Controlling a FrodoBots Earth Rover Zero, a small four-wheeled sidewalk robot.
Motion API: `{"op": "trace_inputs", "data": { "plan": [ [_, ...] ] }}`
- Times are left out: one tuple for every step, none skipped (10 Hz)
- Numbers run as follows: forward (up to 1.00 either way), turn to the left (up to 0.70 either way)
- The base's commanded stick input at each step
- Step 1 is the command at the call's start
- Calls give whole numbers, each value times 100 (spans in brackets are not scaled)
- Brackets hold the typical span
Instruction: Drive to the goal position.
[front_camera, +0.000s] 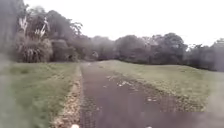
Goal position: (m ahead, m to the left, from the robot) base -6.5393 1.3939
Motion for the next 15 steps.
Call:
{"op": "trace_inputs", "data": {
  "plan": [
    [100, 0],
    [100, 0],
    [100, 0],
    [100, -2],
    [67, -34],
    [7, -84],
    [0, -96],
    [0, -100],
    [0, -100],
    [0, -100],
    [0, -100],
    [0, -100],
    [0, -100],
    [0, -100],
    [0, -100]
  ]
}}
